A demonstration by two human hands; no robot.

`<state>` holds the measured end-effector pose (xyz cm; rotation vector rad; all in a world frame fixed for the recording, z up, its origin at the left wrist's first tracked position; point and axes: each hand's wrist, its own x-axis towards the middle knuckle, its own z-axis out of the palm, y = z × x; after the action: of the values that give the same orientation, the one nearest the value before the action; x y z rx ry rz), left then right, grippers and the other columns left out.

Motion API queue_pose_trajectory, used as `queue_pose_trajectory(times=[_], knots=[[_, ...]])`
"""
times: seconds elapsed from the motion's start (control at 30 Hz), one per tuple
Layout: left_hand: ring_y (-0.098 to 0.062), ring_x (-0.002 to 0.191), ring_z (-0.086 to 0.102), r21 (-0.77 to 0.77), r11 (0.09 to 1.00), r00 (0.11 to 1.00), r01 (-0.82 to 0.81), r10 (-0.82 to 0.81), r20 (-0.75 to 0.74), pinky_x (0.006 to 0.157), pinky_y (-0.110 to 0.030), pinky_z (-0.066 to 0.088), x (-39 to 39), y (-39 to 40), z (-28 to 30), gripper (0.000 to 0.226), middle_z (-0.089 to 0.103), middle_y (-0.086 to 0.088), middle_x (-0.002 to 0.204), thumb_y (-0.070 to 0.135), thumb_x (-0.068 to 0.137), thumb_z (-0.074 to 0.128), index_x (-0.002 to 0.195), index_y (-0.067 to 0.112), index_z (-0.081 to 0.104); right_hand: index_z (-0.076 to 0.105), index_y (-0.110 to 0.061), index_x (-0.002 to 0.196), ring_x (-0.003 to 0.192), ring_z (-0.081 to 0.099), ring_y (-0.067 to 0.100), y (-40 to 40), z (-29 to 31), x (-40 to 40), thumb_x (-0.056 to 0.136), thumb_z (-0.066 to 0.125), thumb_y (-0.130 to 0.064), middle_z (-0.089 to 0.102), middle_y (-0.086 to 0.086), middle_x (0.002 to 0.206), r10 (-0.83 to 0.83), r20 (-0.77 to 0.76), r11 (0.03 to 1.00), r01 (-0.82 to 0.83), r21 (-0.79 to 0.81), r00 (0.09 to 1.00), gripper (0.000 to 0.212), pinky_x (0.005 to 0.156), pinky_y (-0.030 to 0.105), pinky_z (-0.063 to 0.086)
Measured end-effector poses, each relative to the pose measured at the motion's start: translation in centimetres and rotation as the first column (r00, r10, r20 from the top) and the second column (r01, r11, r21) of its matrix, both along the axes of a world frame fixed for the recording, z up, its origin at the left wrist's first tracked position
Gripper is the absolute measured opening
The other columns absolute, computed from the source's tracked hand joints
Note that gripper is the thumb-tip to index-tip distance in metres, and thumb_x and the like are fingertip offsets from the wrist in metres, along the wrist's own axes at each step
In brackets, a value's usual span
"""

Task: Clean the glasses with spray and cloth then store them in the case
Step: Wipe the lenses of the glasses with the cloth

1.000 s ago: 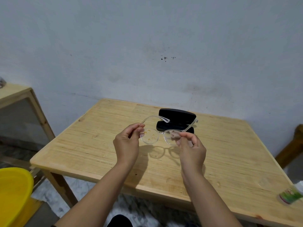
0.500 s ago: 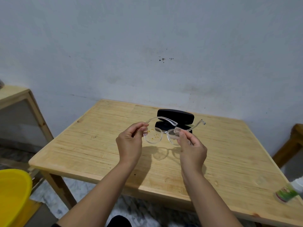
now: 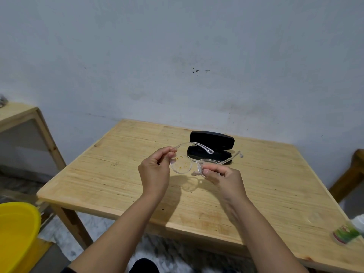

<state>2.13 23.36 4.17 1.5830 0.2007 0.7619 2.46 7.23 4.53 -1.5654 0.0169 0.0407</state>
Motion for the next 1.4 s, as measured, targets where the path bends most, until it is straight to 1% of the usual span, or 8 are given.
queue_pose_trajectory(times=[0.17,0.33,0.5,0.57,0.7,0.83,1.1,1.4], knots=[[-0.003,0.069,0.068,0.003,1.0,1.0,0.005,-0.005,-0.014,0.077,-0.032,0.057,0.3,0.7,0.4,0.023,0.07,0.023,0.067,0.006,0.085,0.062,0.082,0.027,0.071,0.077,-0.01,0.075,0.083,0.071,0.014,-0.8,0.5,-0.3,0.077,0.068,-0.004,0.076,0.005,0.079,0.142,0.045,0.986,-0.137,-0.095,0.989,0.011,0.079,0.027,0.055],[-0.003,0.069,0.068,0.009,1.0,1.0,-0.005,0.005,-0.011,0.077,-0.033,0.058,0.3,1.3,0.5,0.026,0.07,0.023,0.068,0.007,0.086,0.061,0.079,0.031,0.069,0.074,-0.002,0.07,0.073,0.071,0.008,-0.7,1.0,-0.5,0.076,0.062,0.006,0.075,0.0,0.071,0.146,0.111,0.985,-0.134,-0.111,0.983,0.015,0.066,0.018,0.053],[-0.001,0.07,0.068,0.024,1.0,1.0,-0.006,0.007,-0.015,0.079,-0.032,0.057,-0.1,1.3,0.2,0.029,0.07,0.024,0.069,0.007,0.086,0.061,0.078,0.033,0.069,0.076,-0.021,0.07,0.083,0.069,0.014,0.1,0.1,-0.8,0.076,0.069,-0.008,0.076,-0.005,0.079,-0.186,0.074,0.982,0.187,-0.004,0.98,0.016,0.076,0.027,0.053],[-0.001,0.07,0.068,0.024,1.0,1.0,0.004,-0.004,-0.005,0.078,-0.031,0.057,-0.4,0.9,0.1,0.029,0.07,0.024,0.07,0.006,0.086,0.061,0.078,0.032,0.069,0.074,-0.026,0.07,0.079,0.067,0.012,1.0,-0.2,-1.2,0.078,0.069,-0.01,0.076,-0.006,0.079,-0.35,0.044,0.934,0.344,0.101,0.936,0.019,0.072,0.025,0.052],[-0.002,0.07,0.067,0.02,0.999,0.999,0.032,-0.033,0.03,0.075,-0.027,0.057,-0.9,-0.5,-0.2,0.033,0.07,0.024,0.07,0.005,0.085,0.062,0.075,0.037,0.067,0.073,-0.033,0.068,0.089,0.07,0.011,2.7,0.2,-1.3,0.082,0.068,-0.013,0.075,-0.006,0.088,-0.519,-0.037,0.803,0.502,0.322,0.854,0.025,0.083,0.025,0.053],[0.0,0.067,0.066,0.003,0.999,0.996,0.036,-0.036,0.077,0.071,-0.02,0.056,-1.1,-1.3,-0.2,0.035,0.07,0.025,0.07,0.002,0.084,0.062,0.076,0.036,0.067,0.072,-0.027,0.091,0.08,0.07,0.005,2.8,0.6,-0.9,0.087,0.064,-0.015,0.074,-0.006,0.088,-0.512,-0.016,0.81,0.488,0.325,0.859,0.015,0.075,0.018,0.053],[-0.005,0.069,0.066,0.025,0.999,0.996,0.029,-0.031,0.085,0.072,-0.021,0.056,-0.6,-1.3,-0.6,0.035,0.069,0.025,0.07,0.003,0.082,0.065,0.077,0.038,0.067,0.071,-0.032,0.089,0.093,0.067,0.004,1.3,0.1,0.2,0.089,0.062,-0.016,0.074,-0.008,0.096,-0.274,0.089,0.957,0.262,0.128,0.957,0.019,0.08,0.019,0.049],[-0.005,0.066,0.066,-0.008,0.998,0.993,0.066,-0.065,0.101,0.069,-0.019,0.055,-0.4,-2.1,-0.7,0.031,0.071,0.022,0.073,0.002,0.083,0.063,0.078,0.032,0.069,0.073,-0.009,0.085,0.076,0.072,0.011,2.2,0.3,0.7,0.084,0.065,-0.007,0.075,0.005,0.085,-0.468,-0.07,0.791,0.453,0.412,0.881,0.009,0.067,0.013,0.053]])
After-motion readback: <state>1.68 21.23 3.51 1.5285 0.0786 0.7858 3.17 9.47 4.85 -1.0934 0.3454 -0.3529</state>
